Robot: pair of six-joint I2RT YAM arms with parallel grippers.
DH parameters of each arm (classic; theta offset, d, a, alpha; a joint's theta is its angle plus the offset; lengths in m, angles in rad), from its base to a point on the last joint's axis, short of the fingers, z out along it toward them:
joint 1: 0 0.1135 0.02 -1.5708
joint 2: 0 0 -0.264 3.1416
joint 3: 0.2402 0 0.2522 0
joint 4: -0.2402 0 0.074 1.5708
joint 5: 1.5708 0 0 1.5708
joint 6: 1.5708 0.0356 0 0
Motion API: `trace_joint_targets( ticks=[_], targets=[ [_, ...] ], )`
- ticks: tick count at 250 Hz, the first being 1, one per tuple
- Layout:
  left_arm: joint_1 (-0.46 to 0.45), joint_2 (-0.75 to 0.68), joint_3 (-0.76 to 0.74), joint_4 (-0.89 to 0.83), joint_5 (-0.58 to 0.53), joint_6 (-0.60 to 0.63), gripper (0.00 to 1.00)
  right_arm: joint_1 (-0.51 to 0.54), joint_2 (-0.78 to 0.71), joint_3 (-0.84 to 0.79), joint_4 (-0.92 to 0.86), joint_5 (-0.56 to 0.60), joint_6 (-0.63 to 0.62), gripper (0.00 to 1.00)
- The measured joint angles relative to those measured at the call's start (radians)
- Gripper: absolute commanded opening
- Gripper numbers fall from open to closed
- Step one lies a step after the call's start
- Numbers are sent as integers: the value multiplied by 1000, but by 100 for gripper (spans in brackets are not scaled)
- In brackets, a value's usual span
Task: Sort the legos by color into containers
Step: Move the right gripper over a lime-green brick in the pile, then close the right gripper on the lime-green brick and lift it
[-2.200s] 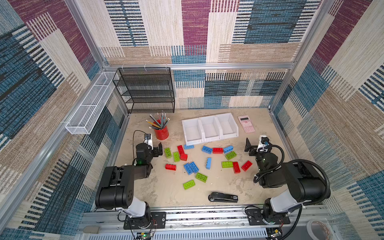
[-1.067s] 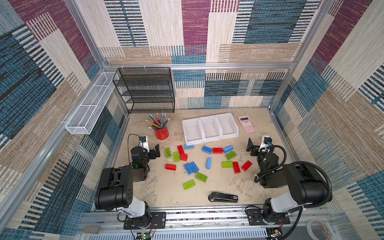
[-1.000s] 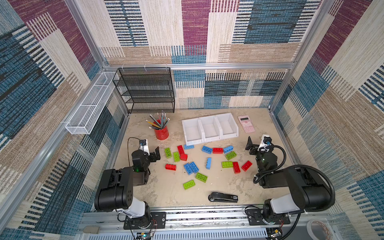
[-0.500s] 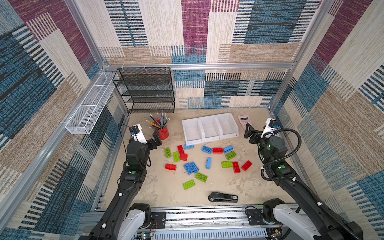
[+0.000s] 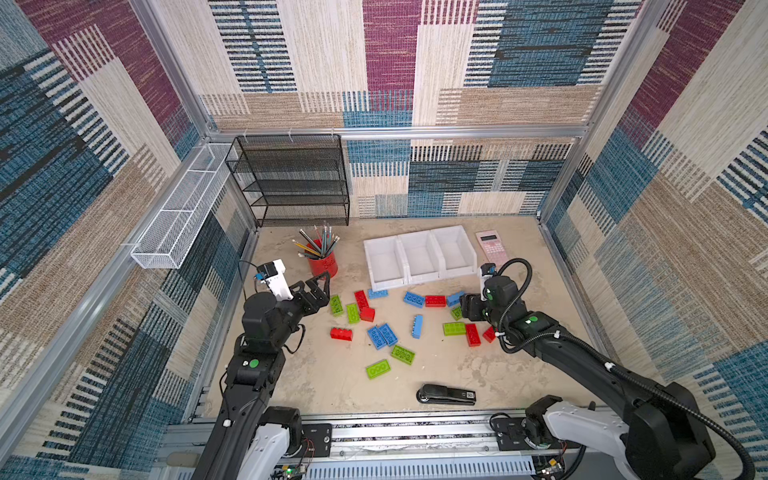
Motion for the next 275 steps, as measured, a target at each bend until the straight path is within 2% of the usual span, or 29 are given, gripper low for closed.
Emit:
trace_joint_targets(
  ticks=[17,31,38,54,79,94,122,146,211,239,275],
  targets=[
    [-42,41,32,-127,-8,13,95,23,43,13,-16,-11,0,92],
    [-70,43,39,-205,-25,26,100,28,71,21,-18,-19,-1,93],
    [-81,40,39,-241,-51,34,99,29,92,26,-18,-18,-1,93],
    [-111,27,31,-292,-116,37,99,46,131,29,-19,-8,4,89],
    [-192,16,7,-331,-204,38,99,89,170,32,-26,2,27,75],
    [-227,15,-8,-351,-263,40,99,113,195,42,-34,11,53,73],
    [-267,0,-65,-340,-371,39,99,149,231,57,-44,47,101,71],
    [-287,6,-87,-343,-413,39,99,167,238,52,-55,40,140,69],
    [-292,-3,-129,-292,-484,35,99,167,275,52,-52,26,206,71],
    [-292,-95,-185,-265,-512,17,99,168,313,69,-21,37,209,73],
    [-292,-189,-231,-251,-533,8,99,167,332,75,15,44,212,82]
  ],
)
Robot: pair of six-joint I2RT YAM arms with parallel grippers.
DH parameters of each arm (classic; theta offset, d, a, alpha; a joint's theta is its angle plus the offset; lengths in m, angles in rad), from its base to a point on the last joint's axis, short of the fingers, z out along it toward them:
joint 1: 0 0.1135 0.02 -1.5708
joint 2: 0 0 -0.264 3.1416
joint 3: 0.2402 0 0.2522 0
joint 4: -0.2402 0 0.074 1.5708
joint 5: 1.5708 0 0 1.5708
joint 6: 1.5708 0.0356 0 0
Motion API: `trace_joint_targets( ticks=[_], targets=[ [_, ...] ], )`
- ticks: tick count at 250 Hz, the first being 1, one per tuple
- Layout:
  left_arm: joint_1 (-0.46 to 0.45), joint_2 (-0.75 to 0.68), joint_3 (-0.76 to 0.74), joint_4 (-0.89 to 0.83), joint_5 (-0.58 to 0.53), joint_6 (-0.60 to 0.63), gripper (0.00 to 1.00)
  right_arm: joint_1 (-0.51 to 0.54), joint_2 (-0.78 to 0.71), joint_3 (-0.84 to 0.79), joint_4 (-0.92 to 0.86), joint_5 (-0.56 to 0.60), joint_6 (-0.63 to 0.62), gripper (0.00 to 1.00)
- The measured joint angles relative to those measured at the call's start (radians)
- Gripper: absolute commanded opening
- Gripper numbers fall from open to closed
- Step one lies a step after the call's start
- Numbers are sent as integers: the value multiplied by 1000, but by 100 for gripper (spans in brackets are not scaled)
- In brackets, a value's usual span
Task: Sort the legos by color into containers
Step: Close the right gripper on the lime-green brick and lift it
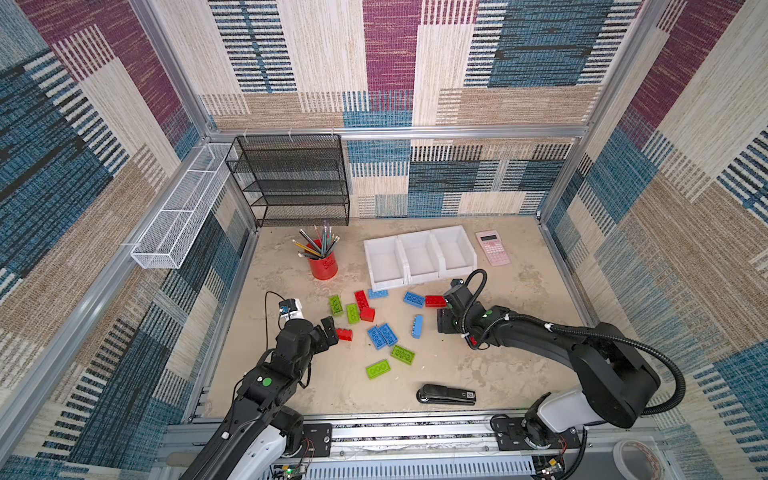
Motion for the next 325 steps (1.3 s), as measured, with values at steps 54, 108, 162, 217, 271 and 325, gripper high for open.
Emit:
trace_joint_targets(
  ticks=[54,108,162,217,271,325],
  targets=[
    [-1,-11,-12,13,-5,-5,99,0,-8,8,-19,-1,5,88],
    [-1,36,-11,16,-2,-5,99,0,-61,19,-109,22,16,90],
    [-1,0,-20,50,6,3,99,0,-31,15,-131,33,19,90],
    [-1,-33,-37,66,29,5,99,0,30,33,-120,42,18,89],
    [-1,-37,-37,66,29,7,99,0,79,46,-119,35,14,81],
    [-1,-32,-37,67,33,8,99,0,93,50,-115,44,11,70]
  ],
)
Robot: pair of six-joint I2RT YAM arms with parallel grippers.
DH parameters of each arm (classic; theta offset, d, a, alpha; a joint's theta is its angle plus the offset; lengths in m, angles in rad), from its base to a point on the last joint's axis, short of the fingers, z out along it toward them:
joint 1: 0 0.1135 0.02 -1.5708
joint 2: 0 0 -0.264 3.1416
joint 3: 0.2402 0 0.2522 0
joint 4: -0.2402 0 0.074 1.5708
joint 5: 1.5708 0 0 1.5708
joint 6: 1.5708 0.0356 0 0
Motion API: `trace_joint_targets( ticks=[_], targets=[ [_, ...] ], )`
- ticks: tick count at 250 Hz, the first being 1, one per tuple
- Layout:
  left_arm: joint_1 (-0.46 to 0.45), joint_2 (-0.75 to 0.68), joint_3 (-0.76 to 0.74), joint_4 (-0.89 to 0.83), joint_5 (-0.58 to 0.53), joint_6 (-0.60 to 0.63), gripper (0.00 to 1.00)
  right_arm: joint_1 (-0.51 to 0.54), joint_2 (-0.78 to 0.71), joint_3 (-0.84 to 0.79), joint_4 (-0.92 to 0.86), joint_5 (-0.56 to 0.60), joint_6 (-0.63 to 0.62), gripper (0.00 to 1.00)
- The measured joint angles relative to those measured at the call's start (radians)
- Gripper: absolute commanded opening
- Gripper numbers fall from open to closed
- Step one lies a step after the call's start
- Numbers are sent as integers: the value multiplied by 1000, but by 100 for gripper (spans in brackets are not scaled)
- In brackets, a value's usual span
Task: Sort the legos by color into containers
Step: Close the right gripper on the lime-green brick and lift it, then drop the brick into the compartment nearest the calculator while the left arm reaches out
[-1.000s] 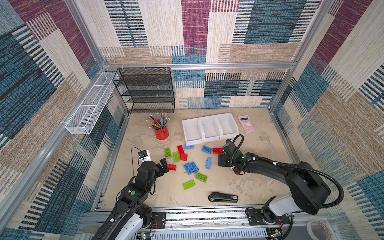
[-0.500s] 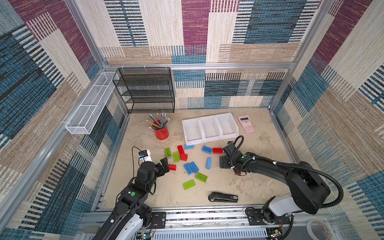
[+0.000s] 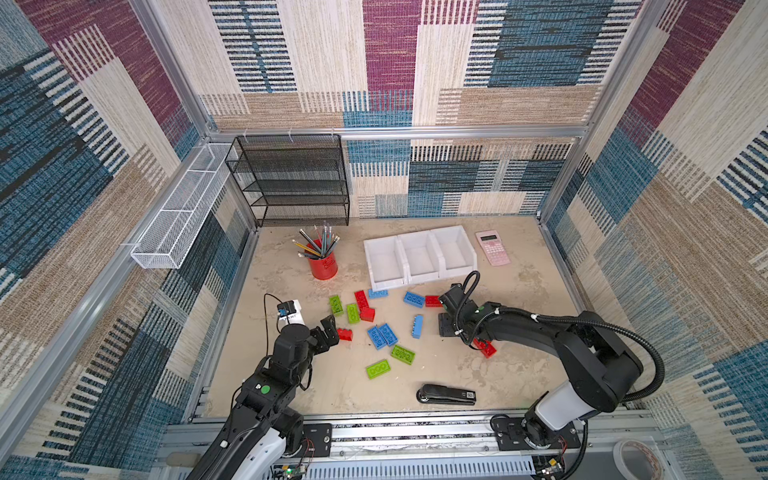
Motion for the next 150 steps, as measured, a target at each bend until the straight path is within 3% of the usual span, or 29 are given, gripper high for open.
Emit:
trace_joint_targets(
  ticks=[91,150],
  targets=[
    [0,105,76,-9,26,2,99,0,-50,74,-45,-2,-29,62],
    [-4,318,282,-110,169,-4,98,-60,-80,270,-74,-23,-113,62]
  ],
)
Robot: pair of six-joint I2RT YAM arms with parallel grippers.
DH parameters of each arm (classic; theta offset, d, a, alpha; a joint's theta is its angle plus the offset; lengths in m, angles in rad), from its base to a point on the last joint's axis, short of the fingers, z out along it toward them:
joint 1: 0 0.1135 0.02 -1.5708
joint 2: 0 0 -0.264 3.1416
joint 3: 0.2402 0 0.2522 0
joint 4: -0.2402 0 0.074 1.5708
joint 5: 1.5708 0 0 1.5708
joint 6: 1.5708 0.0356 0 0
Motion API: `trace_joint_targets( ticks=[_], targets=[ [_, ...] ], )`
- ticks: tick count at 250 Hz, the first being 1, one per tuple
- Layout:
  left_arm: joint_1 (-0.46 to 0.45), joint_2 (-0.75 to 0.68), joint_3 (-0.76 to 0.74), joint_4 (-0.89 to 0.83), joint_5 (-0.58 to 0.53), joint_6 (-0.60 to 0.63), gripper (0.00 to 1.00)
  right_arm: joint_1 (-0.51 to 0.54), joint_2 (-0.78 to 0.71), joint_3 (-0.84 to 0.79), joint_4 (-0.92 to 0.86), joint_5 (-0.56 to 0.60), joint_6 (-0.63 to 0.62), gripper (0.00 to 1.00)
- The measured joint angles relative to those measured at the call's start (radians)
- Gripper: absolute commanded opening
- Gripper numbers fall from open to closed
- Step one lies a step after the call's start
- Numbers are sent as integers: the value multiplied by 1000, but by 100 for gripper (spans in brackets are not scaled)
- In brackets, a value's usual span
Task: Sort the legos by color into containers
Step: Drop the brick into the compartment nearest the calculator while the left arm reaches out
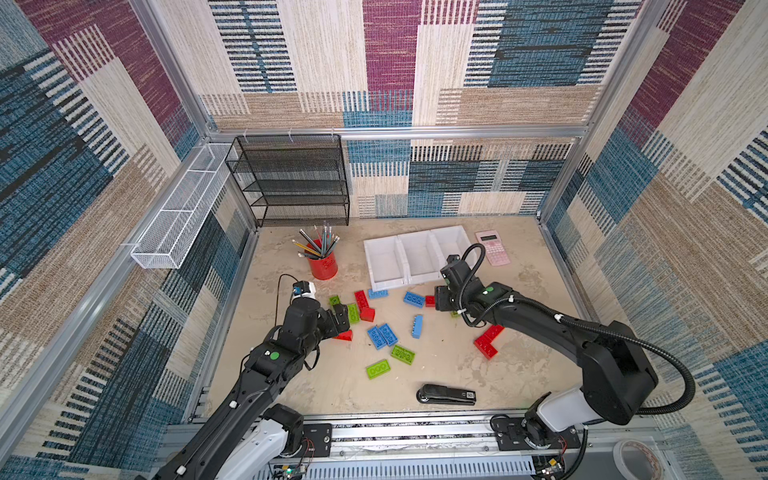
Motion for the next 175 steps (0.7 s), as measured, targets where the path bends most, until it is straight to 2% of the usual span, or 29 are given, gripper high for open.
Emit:
trace_joint_targets(
  ticks=[50,101,145,175],
  targets=[
    [-3,45,97,-125,60,25,95,-137,69,158,17,-84,-71,61],
    [-3,113,132,-202,88,37,93,-267,234,333,60,-193,-123,62],
    [-3,189,150,-204,126,55,93,-341,390,473,80,-254,-141,61],
    [-2,249,187,-201,136,60,93,-353,475,560,79,-267,-154,62]
  ],
)
